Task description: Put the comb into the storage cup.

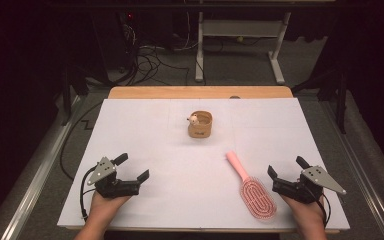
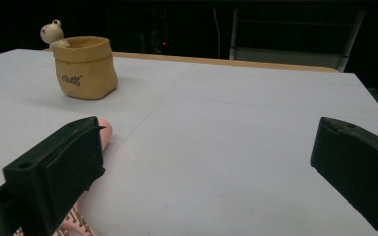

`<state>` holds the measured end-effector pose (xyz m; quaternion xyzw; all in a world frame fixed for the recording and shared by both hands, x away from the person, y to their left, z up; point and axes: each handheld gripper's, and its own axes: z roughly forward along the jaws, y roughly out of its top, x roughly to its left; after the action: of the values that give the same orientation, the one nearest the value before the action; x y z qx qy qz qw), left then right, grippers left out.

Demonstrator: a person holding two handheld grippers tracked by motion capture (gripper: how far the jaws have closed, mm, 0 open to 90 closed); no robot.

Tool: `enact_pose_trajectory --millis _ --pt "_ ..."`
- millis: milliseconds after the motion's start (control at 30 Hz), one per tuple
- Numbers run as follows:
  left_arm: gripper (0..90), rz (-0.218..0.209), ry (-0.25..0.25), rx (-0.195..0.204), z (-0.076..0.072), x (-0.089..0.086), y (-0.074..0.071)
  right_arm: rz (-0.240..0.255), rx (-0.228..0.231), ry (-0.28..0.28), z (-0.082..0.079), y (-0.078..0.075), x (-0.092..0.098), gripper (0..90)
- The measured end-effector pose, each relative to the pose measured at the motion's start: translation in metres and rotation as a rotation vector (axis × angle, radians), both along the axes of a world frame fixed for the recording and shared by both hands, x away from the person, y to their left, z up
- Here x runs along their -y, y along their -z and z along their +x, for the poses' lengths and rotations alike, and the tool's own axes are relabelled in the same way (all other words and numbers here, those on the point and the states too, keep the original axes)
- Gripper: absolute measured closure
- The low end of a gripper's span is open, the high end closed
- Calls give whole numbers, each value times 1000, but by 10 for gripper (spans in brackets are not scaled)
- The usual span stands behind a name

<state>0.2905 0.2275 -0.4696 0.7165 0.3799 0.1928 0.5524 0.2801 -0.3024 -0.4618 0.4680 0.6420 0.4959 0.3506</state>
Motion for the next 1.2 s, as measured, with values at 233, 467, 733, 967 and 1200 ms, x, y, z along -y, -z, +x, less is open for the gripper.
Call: enact_pose_trajectory --millis 233,467,733,967,1200 --pt "0 4 -8 17 -2 1 -1 15 -5 -12 -1 0 -2 4" --pt "0 13 7 -17 1 3 4 -4 -3 -10 -2 -1 -2 5" --pt "0 13 3 6 0 4 4 -13 -21 -10 -4 -2 -4 91" --pt "0 7 3 -5 0 4 3 -12 -36 -49 -6 -5 -5 333" --pt "0 13 -2 0 -1 4 2 -38 -72 -112 -10 -11 -12 620"
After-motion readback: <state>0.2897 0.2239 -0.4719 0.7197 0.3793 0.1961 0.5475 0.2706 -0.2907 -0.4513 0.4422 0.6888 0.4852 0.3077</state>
